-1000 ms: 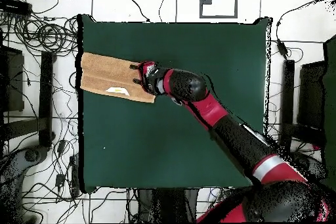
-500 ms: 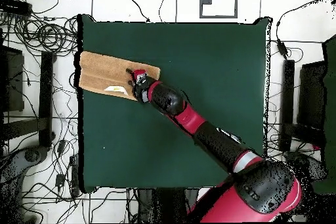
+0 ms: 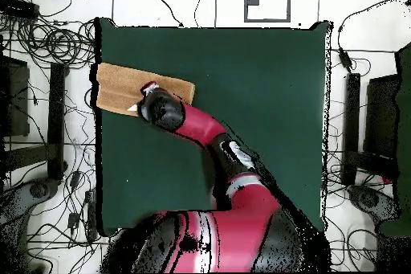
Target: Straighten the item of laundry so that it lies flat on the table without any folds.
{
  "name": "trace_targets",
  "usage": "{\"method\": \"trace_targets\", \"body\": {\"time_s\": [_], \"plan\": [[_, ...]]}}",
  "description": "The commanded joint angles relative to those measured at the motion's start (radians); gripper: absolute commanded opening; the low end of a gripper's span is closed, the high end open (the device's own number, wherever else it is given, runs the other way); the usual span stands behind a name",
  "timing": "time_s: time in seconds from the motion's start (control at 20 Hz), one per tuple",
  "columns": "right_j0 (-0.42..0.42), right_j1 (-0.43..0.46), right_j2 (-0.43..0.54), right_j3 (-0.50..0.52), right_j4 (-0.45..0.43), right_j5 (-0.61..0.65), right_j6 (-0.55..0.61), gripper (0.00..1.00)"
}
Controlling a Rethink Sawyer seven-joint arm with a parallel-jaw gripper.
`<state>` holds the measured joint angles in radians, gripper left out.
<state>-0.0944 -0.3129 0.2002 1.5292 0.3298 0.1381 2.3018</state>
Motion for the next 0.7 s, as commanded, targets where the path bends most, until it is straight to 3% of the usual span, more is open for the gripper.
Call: {"method": "trace_targets", "body": {"time_s": [0.05,0.2,0.5,0.65,0.7], "plan": [[0.397,0.335,-0.738,-0.161,0.209,-0.306,0.066,1.0],[0.448,0.35,-0.786,-0.143,0.304,-0.296,0.126,1.0],[0.523,0.41,-0.917,-0.131,0.451,-0.324,0.091,1.0],[0.529,0.429,-0.955,-0.127,0.485,-0.35,0.066,1.0],[0.5,0.421,-0.942,-0.126,0.46,-0.377,0.06,1.0]]}}
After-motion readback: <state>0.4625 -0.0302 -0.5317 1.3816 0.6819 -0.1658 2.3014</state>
